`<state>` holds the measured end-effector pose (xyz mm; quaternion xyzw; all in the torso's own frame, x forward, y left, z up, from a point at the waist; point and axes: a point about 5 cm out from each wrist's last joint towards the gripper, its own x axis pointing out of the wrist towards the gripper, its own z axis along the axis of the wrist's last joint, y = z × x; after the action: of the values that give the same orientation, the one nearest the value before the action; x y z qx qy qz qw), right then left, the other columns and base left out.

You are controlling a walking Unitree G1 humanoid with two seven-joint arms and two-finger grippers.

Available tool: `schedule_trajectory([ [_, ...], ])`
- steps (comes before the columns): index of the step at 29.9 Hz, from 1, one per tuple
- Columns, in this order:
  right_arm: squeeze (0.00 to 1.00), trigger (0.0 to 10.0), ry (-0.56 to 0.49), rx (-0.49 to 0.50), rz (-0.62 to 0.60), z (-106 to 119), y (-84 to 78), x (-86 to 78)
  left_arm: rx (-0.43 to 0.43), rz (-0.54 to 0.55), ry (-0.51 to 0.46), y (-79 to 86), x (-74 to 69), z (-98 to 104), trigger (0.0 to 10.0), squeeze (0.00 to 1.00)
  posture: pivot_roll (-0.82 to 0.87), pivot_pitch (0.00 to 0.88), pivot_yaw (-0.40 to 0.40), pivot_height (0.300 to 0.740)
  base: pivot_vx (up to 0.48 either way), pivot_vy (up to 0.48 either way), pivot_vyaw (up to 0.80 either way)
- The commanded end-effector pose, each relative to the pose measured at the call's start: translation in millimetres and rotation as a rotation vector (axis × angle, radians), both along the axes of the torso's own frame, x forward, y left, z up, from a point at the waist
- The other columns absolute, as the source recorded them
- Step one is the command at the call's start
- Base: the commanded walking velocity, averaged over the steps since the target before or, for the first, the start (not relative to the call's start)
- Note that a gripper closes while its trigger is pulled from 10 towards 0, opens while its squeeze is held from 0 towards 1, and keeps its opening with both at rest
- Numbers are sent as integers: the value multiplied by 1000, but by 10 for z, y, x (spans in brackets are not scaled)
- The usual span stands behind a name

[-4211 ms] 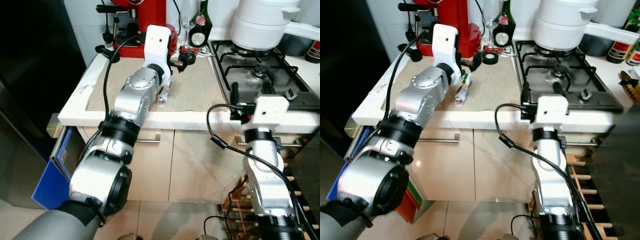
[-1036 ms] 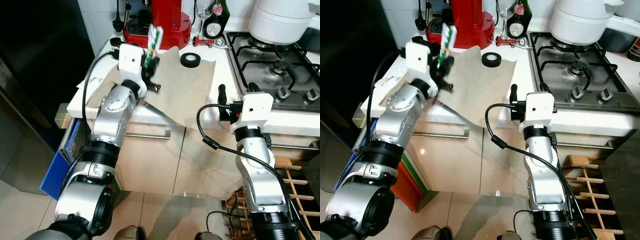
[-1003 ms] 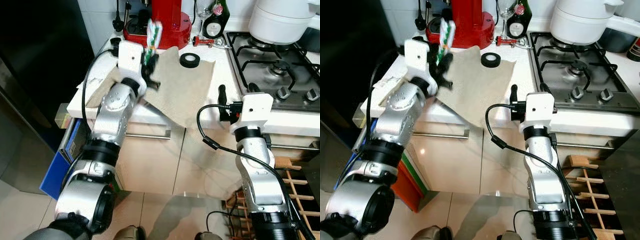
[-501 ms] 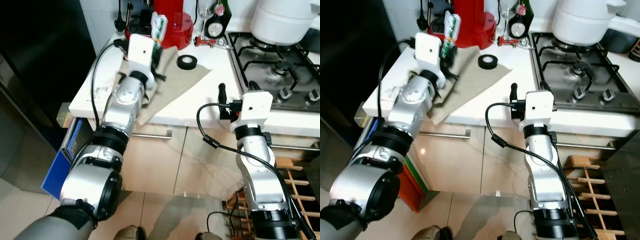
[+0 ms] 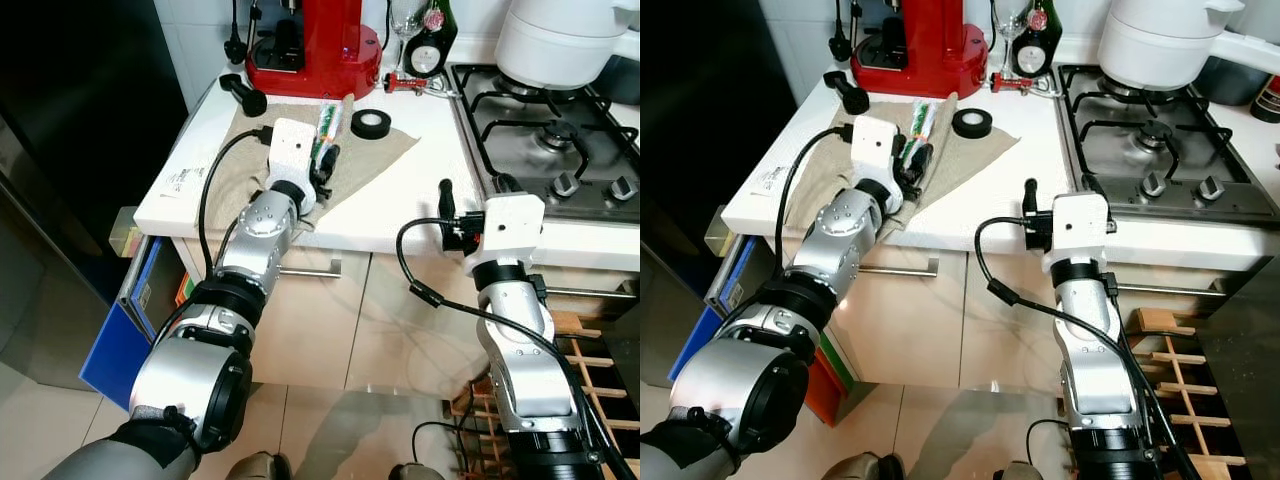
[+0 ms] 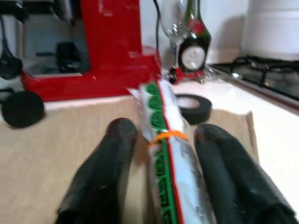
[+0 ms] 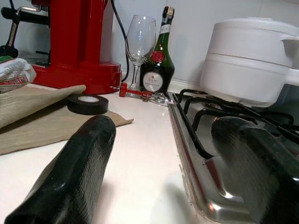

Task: Restocking fridge

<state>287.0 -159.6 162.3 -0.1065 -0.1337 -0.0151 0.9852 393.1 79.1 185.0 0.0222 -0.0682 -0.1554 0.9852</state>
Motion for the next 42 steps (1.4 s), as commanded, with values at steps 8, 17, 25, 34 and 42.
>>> schedule_trajectory([
  [8,0,10000,1,-15,10,21,-8,-27,5,27,-193,145,121,586,10000,1000,-134,0,23,740,0,0,0],
  [17,0,10000,7,-17,17,16,5,-27,-91,-64,-20,-7,164,578,10000,0,-131,0,17,740,0,0,0],
  [25,0,10000,9,-23,25,16,6,-20,-41,-116,118,-107,188,507,10000,0,-130,0,15,740,0,0,0],
  [34,0,10000,7,-22,24,6,23,-56,-53,-125,281,-99,218,412,10000,0,-148,0,28,740,0,0,0],
  [42,0,10000,7,-34,29,17,7,-47,-151,-196,364,-166,215,445,10000,0,-168,0,29,740,0,0,0],
])
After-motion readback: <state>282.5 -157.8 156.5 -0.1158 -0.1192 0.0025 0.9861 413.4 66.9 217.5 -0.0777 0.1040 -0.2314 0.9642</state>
